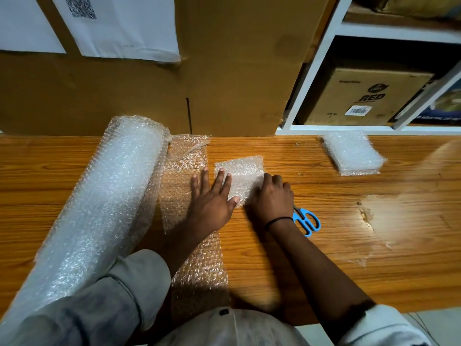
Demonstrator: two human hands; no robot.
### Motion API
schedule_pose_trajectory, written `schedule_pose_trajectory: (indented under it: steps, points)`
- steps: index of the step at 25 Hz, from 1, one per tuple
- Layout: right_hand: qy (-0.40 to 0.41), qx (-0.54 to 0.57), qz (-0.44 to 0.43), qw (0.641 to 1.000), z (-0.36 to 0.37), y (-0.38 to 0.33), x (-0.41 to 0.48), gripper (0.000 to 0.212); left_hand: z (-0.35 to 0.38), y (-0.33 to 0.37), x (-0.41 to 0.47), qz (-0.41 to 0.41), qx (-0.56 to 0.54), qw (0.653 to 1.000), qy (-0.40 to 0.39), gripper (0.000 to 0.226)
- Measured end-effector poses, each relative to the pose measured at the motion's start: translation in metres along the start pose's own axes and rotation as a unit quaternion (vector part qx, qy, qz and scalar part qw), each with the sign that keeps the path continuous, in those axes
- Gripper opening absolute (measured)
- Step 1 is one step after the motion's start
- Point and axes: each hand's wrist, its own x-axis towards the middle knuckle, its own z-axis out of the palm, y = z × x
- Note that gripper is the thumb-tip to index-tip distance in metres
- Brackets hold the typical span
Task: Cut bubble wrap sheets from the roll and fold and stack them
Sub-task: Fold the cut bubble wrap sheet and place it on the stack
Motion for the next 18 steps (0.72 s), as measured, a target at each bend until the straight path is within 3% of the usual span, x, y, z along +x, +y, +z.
schedule_pose_trajectory:
  steps: [10,14,18]
  points:
    - [-0.064,0.230,0.137,0.961,-0.007,-0.017,0.049,0.056,0.002,-0.011,-0.004,0.013,-0.041,0.999,-0.003,0.073]
    - [-0.021,0.297,0.134,0.945,-0.007,-0.026,0.044,0.065,0.002,-0.012,-0.002,0.016,-0.039,0.999,-0.005,0.074]
    - [0.018,0.265,0.062,0.962,-0.004,-0.021,0.041,0.059,0.002,-0.011,-0.001,0.019,-0.045,0.999,-0.005,0.075]
